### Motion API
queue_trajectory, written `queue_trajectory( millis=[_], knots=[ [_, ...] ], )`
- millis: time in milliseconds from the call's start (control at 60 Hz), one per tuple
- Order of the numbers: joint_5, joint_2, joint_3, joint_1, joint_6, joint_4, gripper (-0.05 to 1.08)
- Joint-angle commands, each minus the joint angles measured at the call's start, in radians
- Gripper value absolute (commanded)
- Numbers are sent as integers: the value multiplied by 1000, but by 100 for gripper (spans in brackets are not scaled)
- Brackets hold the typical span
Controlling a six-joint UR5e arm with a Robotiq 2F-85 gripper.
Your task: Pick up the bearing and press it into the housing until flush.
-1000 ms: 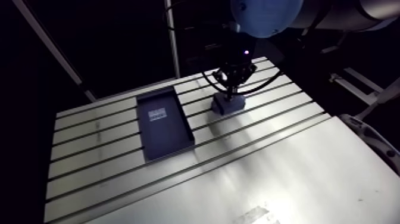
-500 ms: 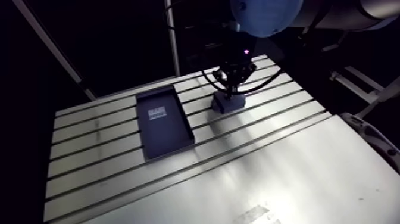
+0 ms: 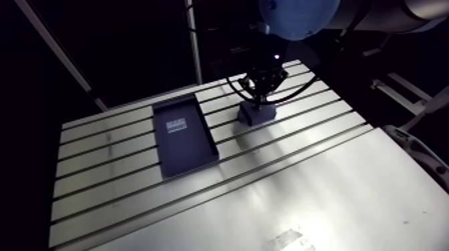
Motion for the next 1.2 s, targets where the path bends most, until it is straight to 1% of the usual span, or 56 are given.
queue_trajectory(
  millis=[17,1200],
  knots=[
    [0,1,-2,0,-2,-1,99],
    [0,13,-5,0,-3,-1,99]
  ],
)
